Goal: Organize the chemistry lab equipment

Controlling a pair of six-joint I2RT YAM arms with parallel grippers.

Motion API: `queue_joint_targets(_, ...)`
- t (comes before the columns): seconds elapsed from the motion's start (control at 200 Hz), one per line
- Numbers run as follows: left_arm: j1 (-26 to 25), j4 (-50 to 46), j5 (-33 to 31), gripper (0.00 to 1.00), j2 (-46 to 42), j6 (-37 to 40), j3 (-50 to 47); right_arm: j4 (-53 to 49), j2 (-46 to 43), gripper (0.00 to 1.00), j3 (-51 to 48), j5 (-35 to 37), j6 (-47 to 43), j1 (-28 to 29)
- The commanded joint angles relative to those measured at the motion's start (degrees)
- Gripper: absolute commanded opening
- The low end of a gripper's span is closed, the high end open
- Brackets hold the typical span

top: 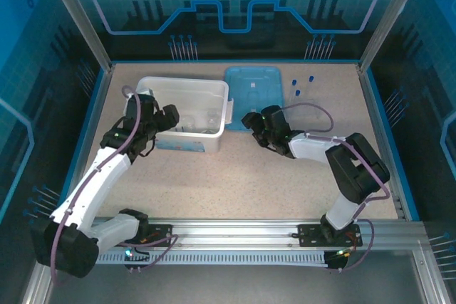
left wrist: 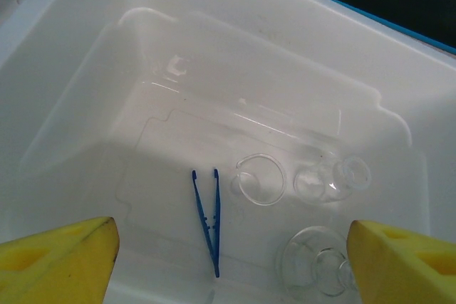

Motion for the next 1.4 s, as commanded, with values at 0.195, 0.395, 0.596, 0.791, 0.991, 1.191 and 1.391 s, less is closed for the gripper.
queue_joint_targets(0.195, 0.51, 5.12, -0.25, 0.84, 2.61, -1.28, -1.24, 11.45, 8.16, 0.69, -0.72, -4.47, 11.94, 0.8)
queue_joint_targets(0.395, 0.52, 5.22, 1.11, 0.84, 2.94, -2.02, -2.09, 11.1, 8.89, 0.69, -0.71, -4.22, 12.68, 0.62)
queue_joint_targets(0.596, 0.43, 4.42, 3.15, 0.84, 2.27, -2.7, -3.22, 11.71, 10.09, 0.69, -0.36, -4.35, 13.74, -0.85)
queue_joint_targets(0.791, 0.34, 4.3, 3.46, 0.84, 0.74, -3.26, -5.23, 12.01, 11.61, 0.69, 1.18, -3.82, 14.71, -2.09)
queue_joint_targets(0.991, 0.08, 3.73, 4.09, 0.84, -0.37, -3.52, -5.62, 12.78, 12.99, 0.69, 3.91, -2.85, 16.5, -2.54)
queue_joint_targets(1.191, -0.19, 3.41, 4.0, 0.84, -0.99, -3.3, -4.8, 11.52, 12.25, 0.69, 5.4, -0.18, 17.86, -2.54)
queue_joint_targets(1.391, -0.19, 2.89, 3.41, 0.84, -1.94, -2.48, -3.4, 8.0, 10.02, 0.69, 5.18, 3.49, 18.89, -2.83)
